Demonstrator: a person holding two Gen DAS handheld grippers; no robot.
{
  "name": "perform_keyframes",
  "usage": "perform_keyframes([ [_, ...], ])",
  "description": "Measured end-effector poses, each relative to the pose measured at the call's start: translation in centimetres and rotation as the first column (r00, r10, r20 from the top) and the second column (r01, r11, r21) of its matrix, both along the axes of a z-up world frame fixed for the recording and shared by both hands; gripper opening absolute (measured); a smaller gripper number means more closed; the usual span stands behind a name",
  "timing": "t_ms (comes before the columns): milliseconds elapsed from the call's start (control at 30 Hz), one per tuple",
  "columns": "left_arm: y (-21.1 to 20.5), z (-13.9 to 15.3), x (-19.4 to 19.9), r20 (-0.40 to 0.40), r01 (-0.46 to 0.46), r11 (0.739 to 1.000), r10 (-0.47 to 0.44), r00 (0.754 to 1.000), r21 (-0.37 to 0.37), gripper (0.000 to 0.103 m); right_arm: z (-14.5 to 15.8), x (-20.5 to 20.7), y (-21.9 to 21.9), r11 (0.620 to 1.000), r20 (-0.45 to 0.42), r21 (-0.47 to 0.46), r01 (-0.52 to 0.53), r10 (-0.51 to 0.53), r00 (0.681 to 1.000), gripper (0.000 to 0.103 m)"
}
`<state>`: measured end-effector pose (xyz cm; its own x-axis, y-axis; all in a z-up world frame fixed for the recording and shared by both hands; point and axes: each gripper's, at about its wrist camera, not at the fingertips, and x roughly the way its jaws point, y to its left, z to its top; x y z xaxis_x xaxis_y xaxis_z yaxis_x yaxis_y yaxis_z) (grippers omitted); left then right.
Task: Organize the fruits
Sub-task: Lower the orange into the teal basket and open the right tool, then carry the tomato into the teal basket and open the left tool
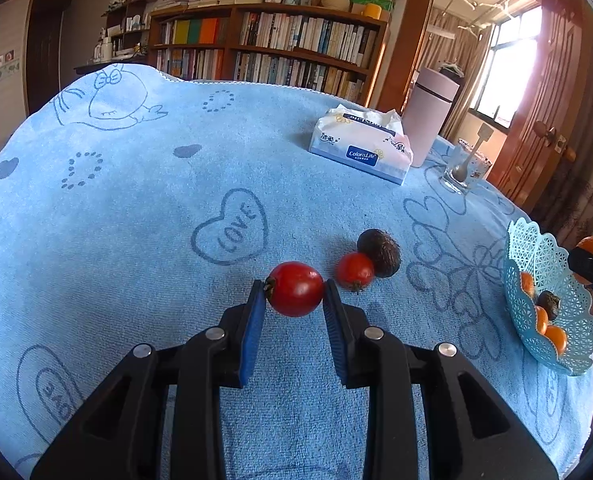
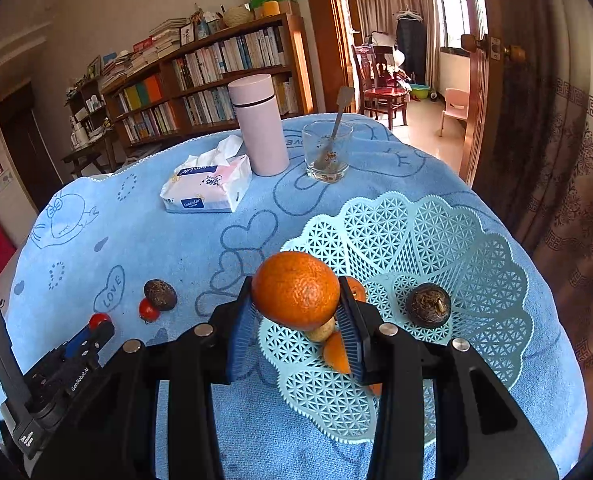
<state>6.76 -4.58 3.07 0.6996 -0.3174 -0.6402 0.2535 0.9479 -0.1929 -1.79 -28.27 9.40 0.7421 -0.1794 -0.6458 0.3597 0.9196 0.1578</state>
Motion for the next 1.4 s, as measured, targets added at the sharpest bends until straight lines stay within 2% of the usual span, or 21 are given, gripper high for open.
perform_keyframes([
  [133, -0.1, 0.1, -0.1, 0.003, 0.005, 1.0, -0.005, 1.0, -0.001, 0.03, -0.6, -0.9, -1.2, 0.999, -0.013, 0.015, 0.047, -0.047, 0.999, 0.041],
  [200, -0.2, 0.1, -0.2, 0.003, 0.007, 1.0, -0.007, 1.0, 0.0, 0.03, -0.8, -1.3, -1.7, 0.997, -0.014, 0.028, 0.072, -0.071, 0.997, 0.049],
  [233, -0.2, 0.0, -0.1, 0.002, 0.01, 1.0, -0.01, 1.0, 0.0, 0.03, -0.8, -1.7, -1.9, 0.996, -0.007, 0.031, 0.086, -0.086, 0.996, 0.058],
  [267, -0.2, 0.0, -0.2, 0.001, 0.012, 1.0, -0.012, 1.0, 0.0, 0.03, -0.7, -2.0, -2.1, 0.995, 0.001, 0.029, 0.098, -0.098, 0.995, 0.061],
  [733, -1.1, 0.5, -1.1, 0.033, 0.06, 0.998, -0.06, 0.998, 0.003, 0.03, -1.0, -5.9, -3.4, 0.983, 0.022, 0.015, 0.181, -0.181, 0.983, 0.061],
  [1033, -2.3, 1.8, -2.1, 0.046, 0.108, 0.994, -0.108, 0.993, -0.006, 0.03, -0.7, -9.2, -5.5, 0.968, 0.054, 0.005, 0.25, -0.25, 0.967, 0.061],
  [1133, -3.0, 2.7, -2.8, 0.056, 0.132, 0.991, -0.132, 0.99, -0.006, 0.03, -0.8, -10.3, -6.3, 0.958, 0.063, 0.001, 0.286, -0.286, 0.956, 0.07],
  [1400, -6.8, 4.1, -4.6, 0.055, 0.221, 0.975, -0.221, 0.974, -0.007, 0.03, -1.7, -11.8, -7.9, 0.952, 0.077, 0.056, 0.302, -0.305, 0.949, 0.07],
])
